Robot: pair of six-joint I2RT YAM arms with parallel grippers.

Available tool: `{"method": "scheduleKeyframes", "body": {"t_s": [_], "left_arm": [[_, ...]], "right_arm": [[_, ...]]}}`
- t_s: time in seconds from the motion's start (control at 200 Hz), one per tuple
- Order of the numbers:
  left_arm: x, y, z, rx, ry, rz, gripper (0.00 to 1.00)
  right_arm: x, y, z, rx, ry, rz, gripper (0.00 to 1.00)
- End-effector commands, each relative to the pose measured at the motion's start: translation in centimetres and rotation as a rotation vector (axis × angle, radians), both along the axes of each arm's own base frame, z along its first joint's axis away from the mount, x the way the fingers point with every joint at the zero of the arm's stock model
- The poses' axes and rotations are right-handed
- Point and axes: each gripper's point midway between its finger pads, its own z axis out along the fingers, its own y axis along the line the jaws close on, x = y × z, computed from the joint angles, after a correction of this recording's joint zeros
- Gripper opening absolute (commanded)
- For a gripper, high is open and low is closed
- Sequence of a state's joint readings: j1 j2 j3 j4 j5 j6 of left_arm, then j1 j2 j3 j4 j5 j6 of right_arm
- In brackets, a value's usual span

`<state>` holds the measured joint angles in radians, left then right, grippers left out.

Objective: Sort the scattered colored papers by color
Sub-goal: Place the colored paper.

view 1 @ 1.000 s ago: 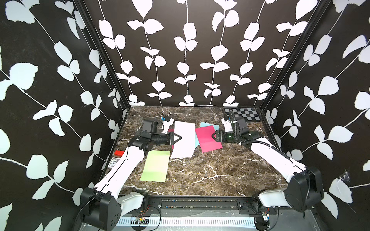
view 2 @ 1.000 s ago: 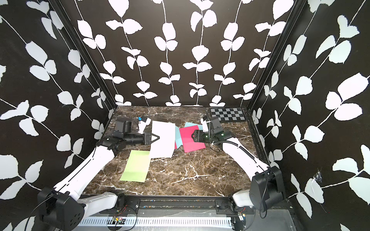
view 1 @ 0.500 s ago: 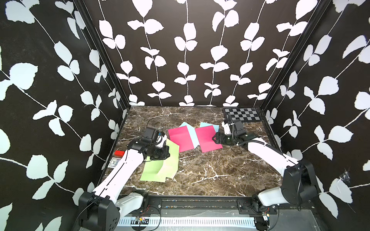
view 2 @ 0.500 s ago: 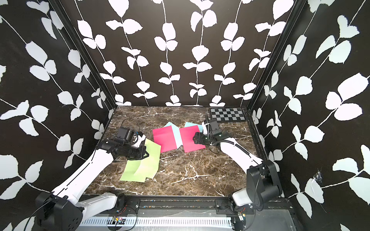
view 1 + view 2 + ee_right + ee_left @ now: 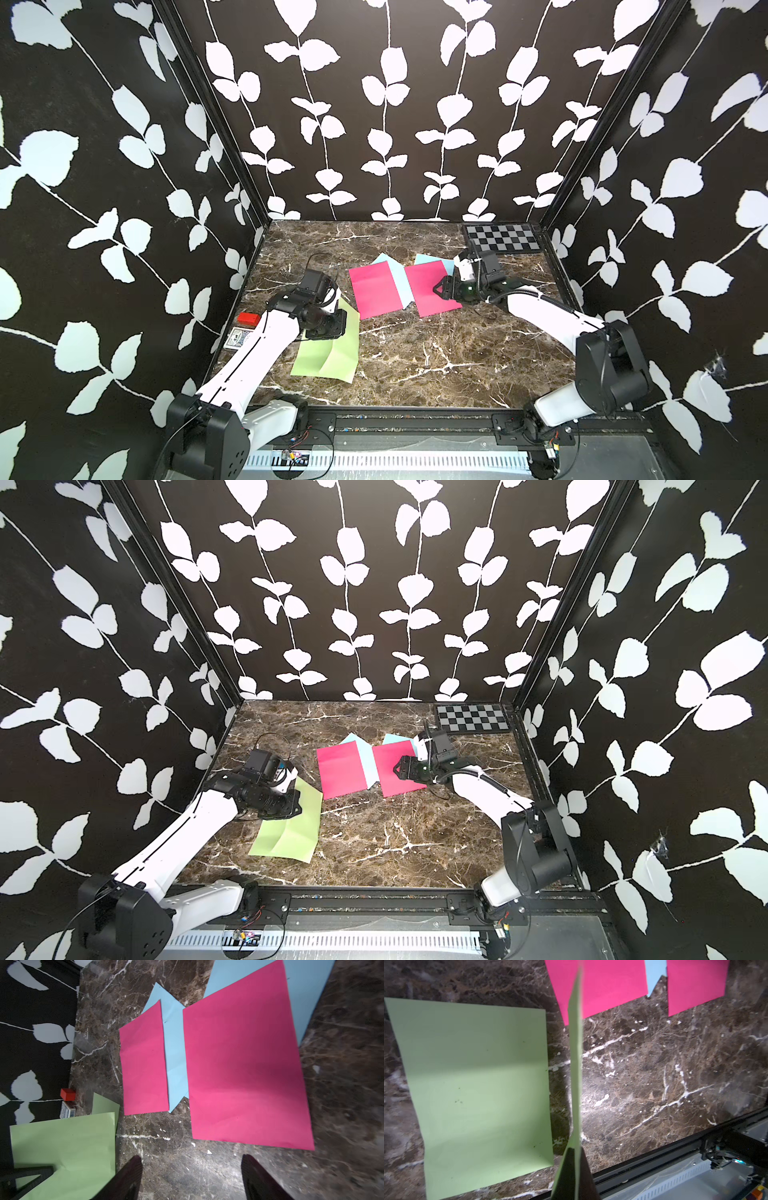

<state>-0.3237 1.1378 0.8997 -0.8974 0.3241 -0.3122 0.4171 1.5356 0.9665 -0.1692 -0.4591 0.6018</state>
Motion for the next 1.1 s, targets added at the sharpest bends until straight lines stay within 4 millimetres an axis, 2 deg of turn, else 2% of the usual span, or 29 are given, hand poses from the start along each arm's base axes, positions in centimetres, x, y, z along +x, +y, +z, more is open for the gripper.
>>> {"method": "scheduleKeyframes", "body": {"t_s": [0.0, 0.1, 0.35, 0.555, 0.705, 0.75, 0.865, 1.095], "left_arm": [[1.0, -2.7, 3.6, -0.183, -0.111, -0.053, 0.00], [1.5, -3.9, 6.3, -0.278, -0.196, -0.079, 0.00], [2.5, -5.6, 10.6, -0.465, -0.319, -0.116, 0.00], [3.7, -6.8, 13.8, -0.630, -0.417, -0.137, 0.00], [4.1, -7.3, 15.3, -0.681, -0.449, -0.160, 0.00], [4.2, -7.3, 15.6, -0.690, -0.455, -0.160, 0.00], [4.3, -7.3, 15.4, -0.683, -0.452, -0.159, 0.00], [4.5, -6.9, 13.5, -0.647, -0.414, -0.140, 0.00]], "right_arm": [[-1.3, 3.7, 1.2, 0.194, -0.004, 0.112, 0.75], [-1.5, 5.4, 3.4, 0.364, -0.056, 0.155, 0.76], [-3.0, 8.1, 8.8, 0.608, -0.200, 0.287, 0.76], [-5.5, 11.1, 10.8, 0.655, -0.268, 0.407, 0.75], [-6.0, 12.3, 11.5, 0.669, -0.279, 0.432, 0.74], [-5.8, 12.7, 10.6, 0.665, -0.257, 0.431, 0.73], [-6.0, 13.4, 10.9, 0.695, -0.256, 0.447, 0.68], [-6.6, 14.4, 11.8, 0.732, -0.268, 0.477, 0.47]]}}
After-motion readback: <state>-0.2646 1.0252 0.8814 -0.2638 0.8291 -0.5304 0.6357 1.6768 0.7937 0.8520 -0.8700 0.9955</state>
